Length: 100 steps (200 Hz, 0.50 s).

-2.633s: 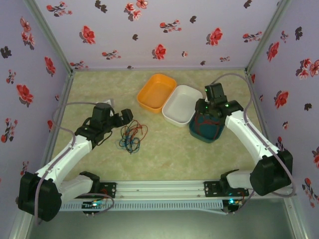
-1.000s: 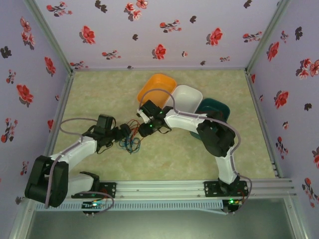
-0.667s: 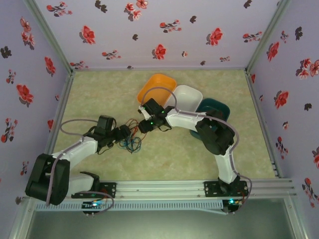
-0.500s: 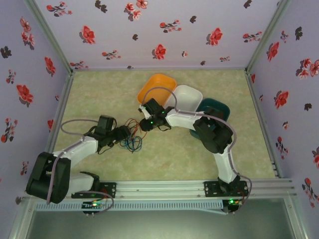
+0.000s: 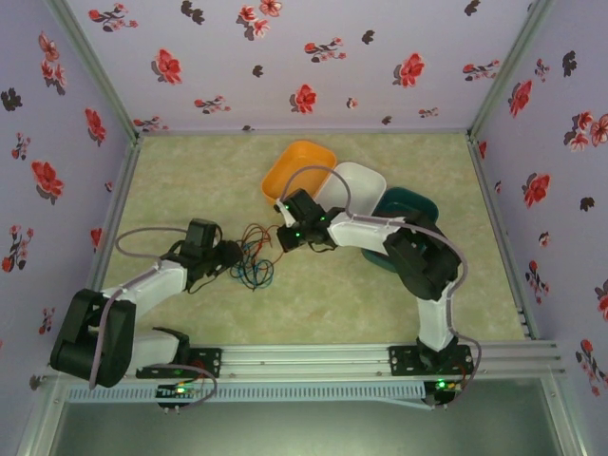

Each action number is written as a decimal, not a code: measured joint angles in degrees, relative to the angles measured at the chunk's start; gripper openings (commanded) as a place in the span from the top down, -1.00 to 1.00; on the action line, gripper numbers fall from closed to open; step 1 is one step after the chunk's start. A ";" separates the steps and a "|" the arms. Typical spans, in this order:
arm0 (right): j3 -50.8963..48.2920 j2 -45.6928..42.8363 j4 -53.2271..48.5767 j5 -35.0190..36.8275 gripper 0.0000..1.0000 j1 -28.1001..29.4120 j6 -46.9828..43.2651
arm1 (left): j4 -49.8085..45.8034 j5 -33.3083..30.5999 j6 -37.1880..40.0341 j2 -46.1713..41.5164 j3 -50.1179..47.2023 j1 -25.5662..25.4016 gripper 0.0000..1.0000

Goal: Untangle the cables

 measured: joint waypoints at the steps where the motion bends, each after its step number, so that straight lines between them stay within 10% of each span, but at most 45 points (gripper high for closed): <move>1: -0.09 -0.26 0.04 0.00 1.00 0.00 0.02 | -0.02 -0.02 -0.07 -0.04 -0.04 0.00 0.47; 100: -1.68 -15.78 -2.25 0.33 1.00 0.00 3.61 | -0.31 -3.21 -0.24 -2.69 -1.11 0.02 1.00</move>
